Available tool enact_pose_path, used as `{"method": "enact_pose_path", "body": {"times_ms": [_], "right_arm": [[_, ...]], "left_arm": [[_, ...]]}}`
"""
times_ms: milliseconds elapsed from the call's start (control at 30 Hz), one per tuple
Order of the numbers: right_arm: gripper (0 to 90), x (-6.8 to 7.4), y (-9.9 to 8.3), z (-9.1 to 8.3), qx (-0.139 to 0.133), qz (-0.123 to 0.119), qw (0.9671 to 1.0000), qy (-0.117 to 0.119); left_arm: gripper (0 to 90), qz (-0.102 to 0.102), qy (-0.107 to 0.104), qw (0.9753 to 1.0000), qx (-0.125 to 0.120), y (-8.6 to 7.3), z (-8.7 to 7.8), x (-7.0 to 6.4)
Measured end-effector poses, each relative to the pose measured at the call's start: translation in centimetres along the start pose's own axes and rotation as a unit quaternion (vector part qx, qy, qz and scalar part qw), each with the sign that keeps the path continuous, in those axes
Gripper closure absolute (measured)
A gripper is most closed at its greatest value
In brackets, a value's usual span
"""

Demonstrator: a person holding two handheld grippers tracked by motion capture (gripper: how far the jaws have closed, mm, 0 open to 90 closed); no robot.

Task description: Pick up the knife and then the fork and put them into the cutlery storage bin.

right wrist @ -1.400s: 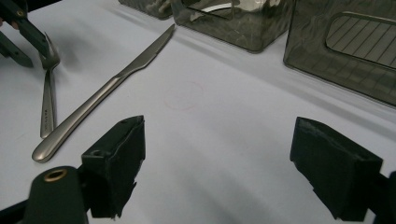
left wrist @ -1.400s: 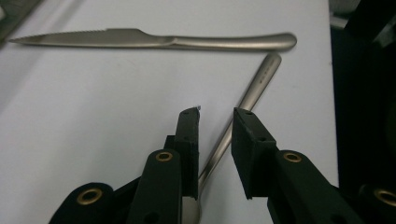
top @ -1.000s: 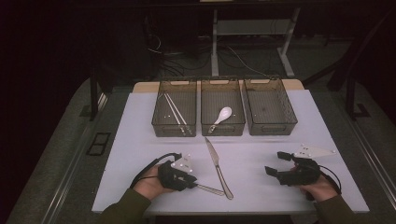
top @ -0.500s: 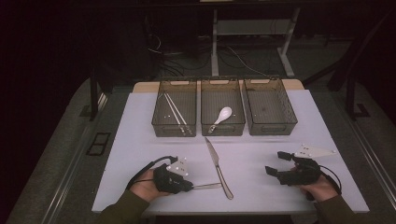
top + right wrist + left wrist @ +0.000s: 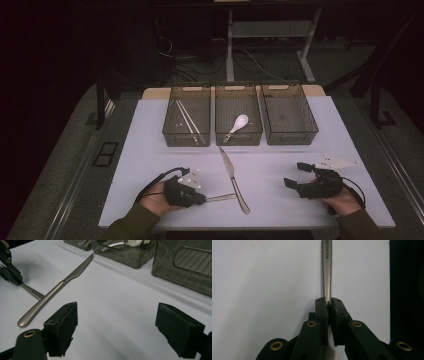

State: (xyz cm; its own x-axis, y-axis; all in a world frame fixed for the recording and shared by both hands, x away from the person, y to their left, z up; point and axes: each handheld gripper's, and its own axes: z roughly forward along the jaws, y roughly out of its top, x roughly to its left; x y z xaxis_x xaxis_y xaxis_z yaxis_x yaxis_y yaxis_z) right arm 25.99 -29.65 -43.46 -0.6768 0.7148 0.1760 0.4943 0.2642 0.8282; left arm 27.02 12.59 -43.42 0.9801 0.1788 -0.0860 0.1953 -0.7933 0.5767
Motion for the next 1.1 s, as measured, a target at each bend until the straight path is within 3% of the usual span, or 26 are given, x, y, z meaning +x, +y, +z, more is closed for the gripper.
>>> {"method": "enact_pose_path", "body": {"times_ms": [167,333,367,467,700,1033,1100], "right_arm": [[17.8,0.0,0.0,0.0,0.000,-0.002,1.0000,0.002],[17.8,0.1,0.5,-0.1,0.002,0.001,0.9999,0.016],[17.8,0.2,0.7,-0.2,0.002,-0.004,0.9997,0.024],[17.8,0.8,1.7,-0.3,0.006,-0.031,0.9986,0.042],[18.4,2.5,3.1,1.1,0.039,-0.081,0.9918,0.092],[18.6,4.1,3.9,2.4,0.053,-0.100,0.9859,0.123],[22.4,4.4,4.2,2.6,0.051,-0.106,0.9842,0.133]], "left_arm": [[84.4,-0.004,0.000,0.9999,-0.009,0.2,-0.2,0.2],[84.4,-0.013,-0.006,0.9991,-0.039,0.6,-1.1,0.6],[84.4,-0.021,-0.006,0.9986,-0.047,0.7,-1.1,0.5],[84.4,-0.018,-0.004,0.9985,-0.051,1.1,-1.3,0.7],[84.3,-0.001,0.000,0.9990,-0.045,2.2,-1.5,0.8],[84.3,0.000,-0.001,0.9981,-0.062,2.4,-2.4,0.7],[84.3,0.003,-0.004,0.9978,-0.066,2.8,-2.4,0.8]]}}
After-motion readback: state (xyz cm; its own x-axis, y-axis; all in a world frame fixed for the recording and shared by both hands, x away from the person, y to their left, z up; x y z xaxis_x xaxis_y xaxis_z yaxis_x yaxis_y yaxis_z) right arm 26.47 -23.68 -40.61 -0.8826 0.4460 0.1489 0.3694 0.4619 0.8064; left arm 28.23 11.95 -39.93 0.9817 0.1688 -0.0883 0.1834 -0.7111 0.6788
